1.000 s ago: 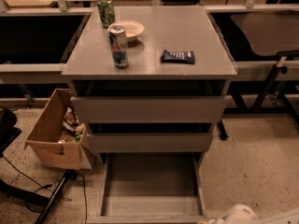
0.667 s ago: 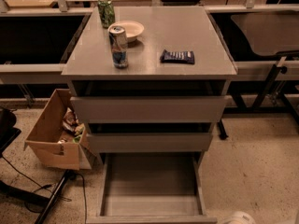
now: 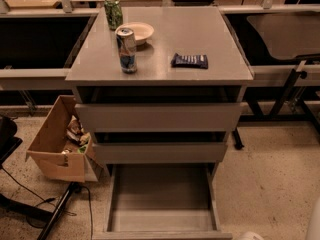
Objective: Close bottom drawer
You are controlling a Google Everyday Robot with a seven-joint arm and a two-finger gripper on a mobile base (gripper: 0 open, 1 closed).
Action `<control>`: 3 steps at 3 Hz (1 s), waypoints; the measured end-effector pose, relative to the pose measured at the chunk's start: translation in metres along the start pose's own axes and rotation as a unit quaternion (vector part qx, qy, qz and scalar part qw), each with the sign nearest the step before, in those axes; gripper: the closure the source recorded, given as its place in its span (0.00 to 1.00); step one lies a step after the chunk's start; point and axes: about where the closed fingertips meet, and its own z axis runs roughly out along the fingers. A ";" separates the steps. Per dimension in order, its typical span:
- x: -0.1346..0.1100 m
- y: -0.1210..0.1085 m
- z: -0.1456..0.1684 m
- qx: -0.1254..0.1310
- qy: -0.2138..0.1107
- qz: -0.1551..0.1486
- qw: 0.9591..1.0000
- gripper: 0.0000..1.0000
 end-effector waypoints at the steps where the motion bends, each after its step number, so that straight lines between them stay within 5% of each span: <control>1: 0.001 0.001 0.015 -0.006 -0.005 0.007 1.000 1.00; 2: -0.010 -0.009 0.051 0.010 -0.047 -0.013 0.999 1.00; 3: -0.018 -0.031 0.084 0.057 -0.103 -0.043 0.992 1.00</control>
Offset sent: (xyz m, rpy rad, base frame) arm 0.0413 0.0471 -0.0989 0.2139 -0.1546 0.0475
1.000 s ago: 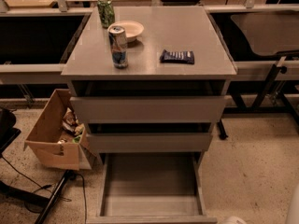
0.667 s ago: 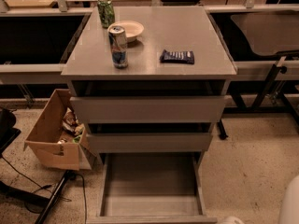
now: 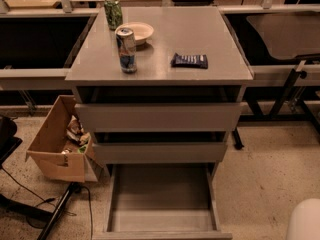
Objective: Close bottom drawer
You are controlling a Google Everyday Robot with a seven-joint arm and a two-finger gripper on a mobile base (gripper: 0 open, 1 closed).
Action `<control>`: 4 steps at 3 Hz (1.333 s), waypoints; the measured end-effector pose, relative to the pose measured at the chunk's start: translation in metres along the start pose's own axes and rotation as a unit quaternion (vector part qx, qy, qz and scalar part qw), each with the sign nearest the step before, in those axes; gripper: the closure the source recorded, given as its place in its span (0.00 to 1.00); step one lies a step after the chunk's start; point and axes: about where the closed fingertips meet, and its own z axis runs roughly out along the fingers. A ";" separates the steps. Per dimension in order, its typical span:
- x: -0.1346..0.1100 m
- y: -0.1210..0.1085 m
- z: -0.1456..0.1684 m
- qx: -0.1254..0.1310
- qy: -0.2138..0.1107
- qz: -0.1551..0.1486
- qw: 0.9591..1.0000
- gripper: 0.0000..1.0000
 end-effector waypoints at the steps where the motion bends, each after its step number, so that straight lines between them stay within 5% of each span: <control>1: 0.005 -0.032 0.019 0.070 -0.049 -0.037 0.996 1.00; 2: -0.001 -0.048 0.022 0.112 -0.077 -0.059 0.989 1.00; 3: -0.014 -0.070 0.020 0.163 -0.119 -0.071 0.977 1.00; 4: -0.027 -0.093 0.018 0.188 -0.145 -0.079 0.968 1.00</control>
Offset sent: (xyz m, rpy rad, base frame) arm 0.0703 0.0008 -0.0083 0.1244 -0.4143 -0.0098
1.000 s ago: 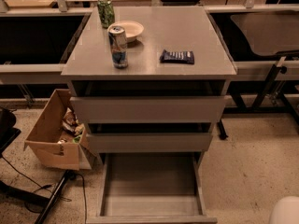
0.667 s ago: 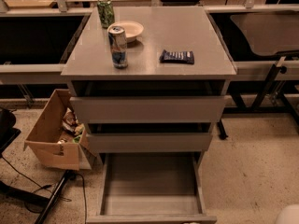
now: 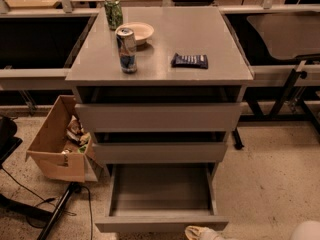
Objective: Close bottom drawer
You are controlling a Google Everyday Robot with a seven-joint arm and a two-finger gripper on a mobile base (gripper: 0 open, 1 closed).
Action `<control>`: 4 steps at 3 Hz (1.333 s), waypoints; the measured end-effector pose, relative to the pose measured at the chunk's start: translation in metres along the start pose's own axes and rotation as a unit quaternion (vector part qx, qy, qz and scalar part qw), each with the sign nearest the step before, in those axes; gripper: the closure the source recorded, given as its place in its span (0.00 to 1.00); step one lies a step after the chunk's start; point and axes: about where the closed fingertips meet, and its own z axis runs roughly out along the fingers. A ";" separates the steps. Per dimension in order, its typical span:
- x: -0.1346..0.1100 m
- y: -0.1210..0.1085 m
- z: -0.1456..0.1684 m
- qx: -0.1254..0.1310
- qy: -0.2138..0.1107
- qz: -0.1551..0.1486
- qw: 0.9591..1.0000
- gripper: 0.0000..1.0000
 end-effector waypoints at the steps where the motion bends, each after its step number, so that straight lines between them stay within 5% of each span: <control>1: 0.006 -0.028 0.004 0.008 0.002 -0.010 1.000 1.00; 2: -0.001 -0.063 0.026 -0.002 0.000 -0.017 1.000 1.00; 3: -0.003 -0.070 0.029 -0.004 0.000 -0.018 1.000 1.00; 4: -0.010 -0.111 0.054 -0.015 -0.004 -0.017 1.000 1.00</control>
Offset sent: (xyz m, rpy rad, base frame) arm 0.2186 0.0161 0.0549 -0.0522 -0.0057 0.1059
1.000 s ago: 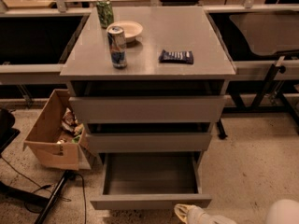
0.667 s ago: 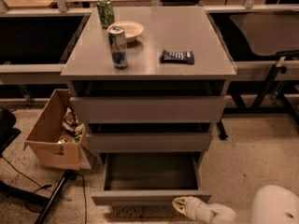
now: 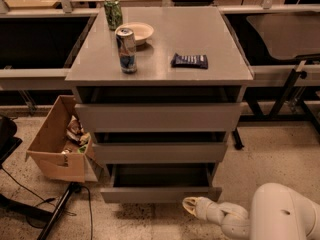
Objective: Close bottom drawer
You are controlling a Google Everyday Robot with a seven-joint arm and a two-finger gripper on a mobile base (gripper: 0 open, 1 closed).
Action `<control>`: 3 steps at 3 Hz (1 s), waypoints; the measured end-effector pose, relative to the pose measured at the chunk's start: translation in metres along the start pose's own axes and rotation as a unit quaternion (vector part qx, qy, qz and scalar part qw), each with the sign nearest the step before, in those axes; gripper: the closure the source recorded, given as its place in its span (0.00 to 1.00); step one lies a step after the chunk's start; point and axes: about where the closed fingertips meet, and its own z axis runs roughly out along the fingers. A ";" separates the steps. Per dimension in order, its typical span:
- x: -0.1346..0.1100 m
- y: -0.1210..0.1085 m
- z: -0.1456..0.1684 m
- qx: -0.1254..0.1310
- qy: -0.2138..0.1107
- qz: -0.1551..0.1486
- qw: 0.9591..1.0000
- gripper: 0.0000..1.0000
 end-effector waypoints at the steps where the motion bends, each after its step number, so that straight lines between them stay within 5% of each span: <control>1: 0.001 0.000 0.002 0.000 -0.001 0.001 1.000 1.00; 2: 0.017 -0.005 0.024 0.006 -0.013 0.009 1.000 1.00; 3: 0.056 0.007 0.068 -0.007 -0.026 0.050 0.998 1.00</control>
Offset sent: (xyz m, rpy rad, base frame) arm 0.0452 -0.0015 -0.0519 0.0727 -0.0091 -0.0179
